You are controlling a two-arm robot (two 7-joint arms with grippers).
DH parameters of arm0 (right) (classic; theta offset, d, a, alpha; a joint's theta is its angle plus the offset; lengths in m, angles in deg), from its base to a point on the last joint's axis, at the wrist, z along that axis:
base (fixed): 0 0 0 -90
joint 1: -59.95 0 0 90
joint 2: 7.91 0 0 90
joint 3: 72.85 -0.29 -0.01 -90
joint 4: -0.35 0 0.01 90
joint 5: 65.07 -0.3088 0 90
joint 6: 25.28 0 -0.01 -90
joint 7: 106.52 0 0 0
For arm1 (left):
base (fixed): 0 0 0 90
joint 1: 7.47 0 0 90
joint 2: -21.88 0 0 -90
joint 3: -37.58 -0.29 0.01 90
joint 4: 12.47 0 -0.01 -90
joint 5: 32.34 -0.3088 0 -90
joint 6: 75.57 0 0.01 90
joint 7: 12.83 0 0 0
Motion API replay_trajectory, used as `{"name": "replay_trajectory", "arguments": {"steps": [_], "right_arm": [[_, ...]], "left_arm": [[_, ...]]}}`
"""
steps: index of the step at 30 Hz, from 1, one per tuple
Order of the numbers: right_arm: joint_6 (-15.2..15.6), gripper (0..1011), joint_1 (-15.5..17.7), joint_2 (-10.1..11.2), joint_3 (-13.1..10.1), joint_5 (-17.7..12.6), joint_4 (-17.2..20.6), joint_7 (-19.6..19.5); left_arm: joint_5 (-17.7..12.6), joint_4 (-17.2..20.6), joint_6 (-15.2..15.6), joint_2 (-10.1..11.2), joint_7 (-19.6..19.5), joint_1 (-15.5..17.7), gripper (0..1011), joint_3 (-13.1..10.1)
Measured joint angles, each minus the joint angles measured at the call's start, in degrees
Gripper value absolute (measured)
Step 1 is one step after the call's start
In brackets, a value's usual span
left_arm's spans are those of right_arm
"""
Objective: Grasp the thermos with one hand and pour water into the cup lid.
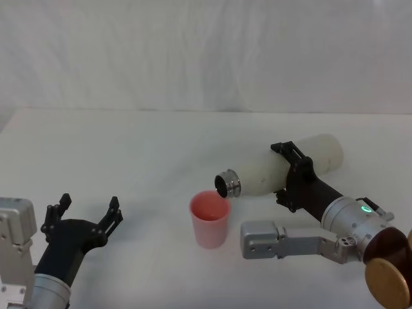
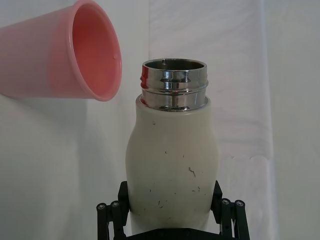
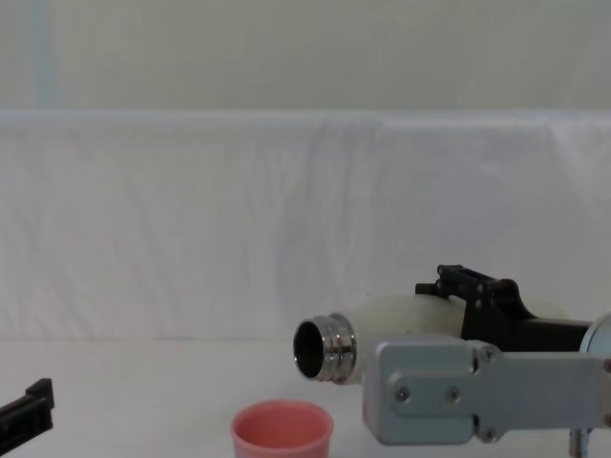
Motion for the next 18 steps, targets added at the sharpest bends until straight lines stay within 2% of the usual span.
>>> {"name": "replay_trajectory", "arguments": {"steps": [18], "right_arm": [[1.2, 958, -1.3, -0.3, 1.7, 2.8, -0.8, 0.2]], "left_arm": [[0.0, 0.0, 0.0, 0.0, 0.0, 0.0, 1001, 0.0]]}}
